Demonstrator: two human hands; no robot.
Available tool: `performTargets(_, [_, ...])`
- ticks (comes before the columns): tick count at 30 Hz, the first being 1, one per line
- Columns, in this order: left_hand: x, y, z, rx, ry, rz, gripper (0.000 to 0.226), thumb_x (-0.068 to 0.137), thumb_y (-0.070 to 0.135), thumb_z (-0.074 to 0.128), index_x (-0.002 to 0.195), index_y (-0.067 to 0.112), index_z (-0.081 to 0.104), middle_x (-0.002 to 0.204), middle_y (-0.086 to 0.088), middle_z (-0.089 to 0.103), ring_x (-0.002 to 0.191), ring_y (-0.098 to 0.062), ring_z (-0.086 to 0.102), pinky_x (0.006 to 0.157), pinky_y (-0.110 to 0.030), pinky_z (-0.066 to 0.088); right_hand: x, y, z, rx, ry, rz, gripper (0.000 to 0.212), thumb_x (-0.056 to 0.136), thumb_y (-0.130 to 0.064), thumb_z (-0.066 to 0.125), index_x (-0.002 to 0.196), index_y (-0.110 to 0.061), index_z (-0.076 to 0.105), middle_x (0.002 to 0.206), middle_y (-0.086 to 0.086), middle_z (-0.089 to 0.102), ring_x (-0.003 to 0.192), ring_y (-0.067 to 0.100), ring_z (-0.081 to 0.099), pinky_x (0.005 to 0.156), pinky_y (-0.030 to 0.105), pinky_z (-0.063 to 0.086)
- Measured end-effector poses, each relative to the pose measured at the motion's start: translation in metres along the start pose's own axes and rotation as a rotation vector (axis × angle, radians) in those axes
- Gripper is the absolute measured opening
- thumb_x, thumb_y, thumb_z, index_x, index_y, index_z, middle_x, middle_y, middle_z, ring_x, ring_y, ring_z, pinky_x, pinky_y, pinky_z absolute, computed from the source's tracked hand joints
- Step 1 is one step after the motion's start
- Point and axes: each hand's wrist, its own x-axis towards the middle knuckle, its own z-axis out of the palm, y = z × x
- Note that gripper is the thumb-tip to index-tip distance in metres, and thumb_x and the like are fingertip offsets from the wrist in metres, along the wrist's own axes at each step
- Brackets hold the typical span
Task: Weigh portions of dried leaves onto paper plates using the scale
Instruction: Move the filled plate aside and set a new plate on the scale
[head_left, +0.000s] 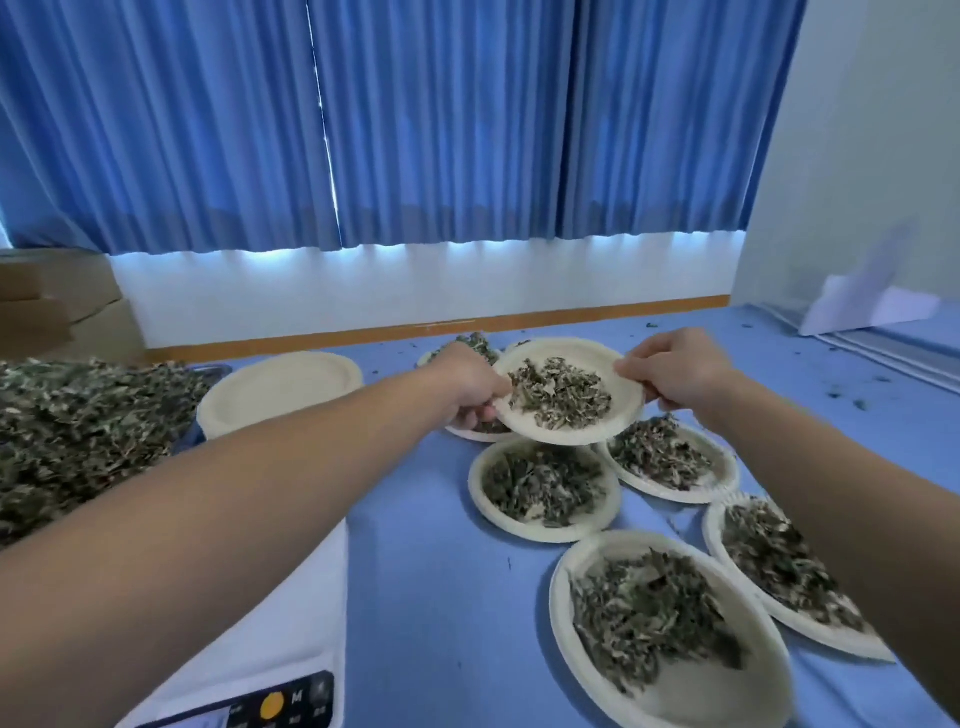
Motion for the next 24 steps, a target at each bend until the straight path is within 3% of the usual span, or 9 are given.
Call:
performTargets(3, [0.047,0.014,0.001,0.037,0.027,-0.027,0.017,0.093,0.008,0.065,0.105,-0.004,0.061,0.059,-0.011,0.055,0.048,-0.016,0.048,0.047,-0.024,0.035,0.051,-0.002,0.01,-0.015,0.003,0.01,0.014,0.091,-0.015,0.076,0.094,-0.001,0.074,0.072,0.019,0.069,0.066,0.026,0.059,0.049,0.03,0.044])
performTargets(6, [0.09,0.022,0.0,0.109,0.051,-0.044,0.019,0.096,0.003,0.057,0.113,-0.005,0.053,0.067,-0.014,0.057,0.041,-0.014,0.051,0.04,-0.021,0.035,0.097,0.0,0.031,-0.106,0.01,0.017,0.014,0.093,-0.013,0.073,0.091,0.001,0.074,0.082,0.025,0.073,0.064,0.026,0.061,0.048,0.027,0.041])
performTargets(9, [0.135,0.025,0.0,0.162,0.068,-0.048,0.017,0.096,-0.001,0.055,0.111,-0.002,0.05,0.08,-0.018,0.061,0.038,-0.013,0.054,0.038,-0.019,0.036,0.139,0.005,0.051,-0.182,0.007,0.042,0.018,0.093,-0.013,0.073,0.094,0.005,0.075,0.068,0.017,0.069,0.053,0.02,0.057,0.049,0.026,0.041])
performTargets(13, [0.182,0.024,0.0,0.26,0.032,-0.078,0.003,0.095,0.002,0.057,0.095,0.0,0.056,0.075,-0.012,0.061,0.039,-0.013,0.055,0.038,-0.019,0.041,0.187,0.021,0.08,-0.305,-0.002,0.078,0.024,0.093,-0.017,0.072,0.096,0.006,0.076,0.073,0.016,0.062,0.064,0.024,0.054,0.065,0.032,0.045])
performTargets(15, [0.2,0.021,0.001,0.401,0.059,-0.01,0.017,0.095,0.009,0.057,0.078,0.005,0.055,0.069,-0.008,0.056,0.052,-0.019,0.054,0.048,-0.025,0.043,0.199,0.029,0.094,-0.349,0.033,0.078,0.021,0.094,-0.024,0.073,0.084,-0.006,0.068,0.075,0.014,0.055,0.068,0.023,0.049,0.064,0.034,0.045])
performTargets(17, [0.206,0.017,-0.001,0.542,0.141,0.089,0.028,0.095,0.012,0.055,0.069,0.008,0.046,0.063,-0.006,0.043,0.053,-0.02,0.039,0.05,-0.029,0.034,0.205,0.034,0.105,-0.364,0.085,0.068,0.027,0.096,-0.029,0.069,0.082,-0.006,0.066,0.076,0.019,0.063,0.066,0.027,0.051,0.066,0.04,0.053])
performTargets(20, [0.2,0.017,-0.012,0.657,0.206,0.22,0.031,0.09,0.009,0.055,0.063,0.011,0.041,0.059,-0.004,0.037,0.051,-0.02,0.032,0.047,-0.03,0.027,0.201,0.031,0.119,-0.316,0.23,-0.108,0.027,0.097,-0.023,0.061,0.089,0.0,0.074,0.086,0.023,0.074,0.07,0.031,0.062,0.073,0.046,0.059])
performTargets(22, [0.185,0.019,-0.026,0.686,0.176,0.274,0.018,0.088,0.007,0.056,0.071,0.008,0.054,0.068,-0.008,0.05,0.062,-0.024,0.043,0.054,-0.035,0.038,0.188,0.013,0.13,-0.252,0.212,-0.276,0.024,0.096,-0.022,0.061,0.084,-0.005,0.075,0.08,0.016,0.074,0.073,0.028,0.066,0.07,0.04,0.056])
performTargets(24, [0.167,0.018,-0.046,0.705,0.181,0.332,0.013,0.088,0.008,0.058,0.087,0.004,0.07,0.086,-0.012,0.066,0.078,-0.026,0.058,0.07,-0.039,0.051,0.165,-0.016,0.144,-0.209,0.088,-0.443,0.02,0.093,-0.021,0.066,0.075,-0.015,0.074,0.071,0.001,0.072,0.067,0.008,0.065,0.063,0.024,0.052])
